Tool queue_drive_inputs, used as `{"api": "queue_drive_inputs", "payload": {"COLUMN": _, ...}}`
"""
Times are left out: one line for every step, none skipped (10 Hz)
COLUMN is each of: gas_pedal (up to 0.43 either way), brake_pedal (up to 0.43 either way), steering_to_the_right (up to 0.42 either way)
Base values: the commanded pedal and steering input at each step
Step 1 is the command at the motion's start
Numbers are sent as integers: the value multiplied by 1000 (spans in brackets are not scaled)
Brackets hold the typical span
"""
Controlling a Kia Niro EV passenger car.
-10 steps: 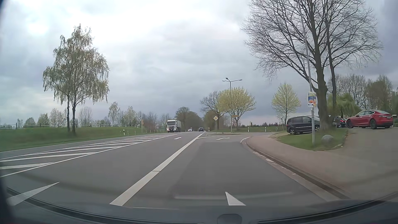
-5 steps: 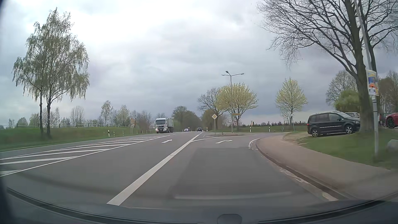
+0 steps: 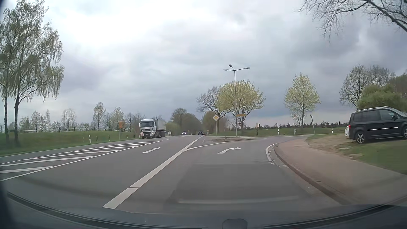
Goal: Follow the waypoints while adhering to traffic rules and regulations
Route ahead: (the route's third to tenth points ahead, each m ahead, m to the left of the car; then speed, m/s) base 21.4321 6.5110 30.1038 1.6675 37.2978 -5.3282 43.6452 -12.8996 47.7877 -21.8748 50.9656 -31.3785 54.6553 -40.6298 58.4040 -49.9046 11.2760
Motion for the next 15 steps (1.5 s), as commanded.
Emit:
{"api": "queue_drive_inputs", "payload": {"gas_pedal": 110, "brake_pedal": 0, "steering_to_the_right": 25}}
{"api": "queue_drive_inputs", "payload": {"gas_pedal": 110, "brake_pedal": 6, "steering_to_the_right": 32}}
{"api": "queue_drive_inputs", "payload": {"gas_pedal": 98, "brake_pedal": 0, "steering_to_the_right": 41}}
{"api": "queue_drive_inputs", "payload": {"gas_pedal": 98, "brake_pedal": 0, "steering_to_the_right": 46}}
{"api": "queue_drive_inputs", "payload": {"gas_pedal": 98, "brake_pedal": 0, "steering_to_the_right": 49}}
{"api": "queue_drive_inputs", "payload": {"gas_pedal": 98, "brake_pedal": 0, "steering_to_the_right": 55}}
{"api": "queue_drive_inputs", "payload": {"gas_pedal": 98, "brake_pedal": 0, "steering_to_the_right": 65}}
{"api": "queue_drive_inputs", "payload": {"gas_pedal": 98, "brake_pedal": 0, "steering_to_the_right": 72}}
{"api": "queue_drive_inputs", "payload": {"gas_pedal": 87, "brake_pedal": 0, "steering_to_the_right": 80}}
{"api": "queue_drive_inputs", "payload": {"gas_pedal": 87, "brake_pedal": 0, "steering_to_the_right": 87}}
{"api": "queue_drive_inputs", "payload": {"gas_pedal": 87, "brake_pedal": 0, "steering_to_the_right": 94}}
{"api": "queue_drive_inputs", "payload": {"gas_pedal": 87, "brake_pedal": 0, "steering_to_the_right": 102}}
{"api": "queue_drive_inputs", "payload": {"gas_pedal": 79, "brake_pedal": 0, "steering_to_the_right": 107}}
{"api": "queue_drive_inputs", "payload": {"gas_pedal": 67, "brake_pedal": 0, "steering_to_the_right": 110}}
{"api": "queue_drive_inputs", "payload": {"gas_pedal": 39, "brake_pedal": 6, "steering_to_the_right": 114}}
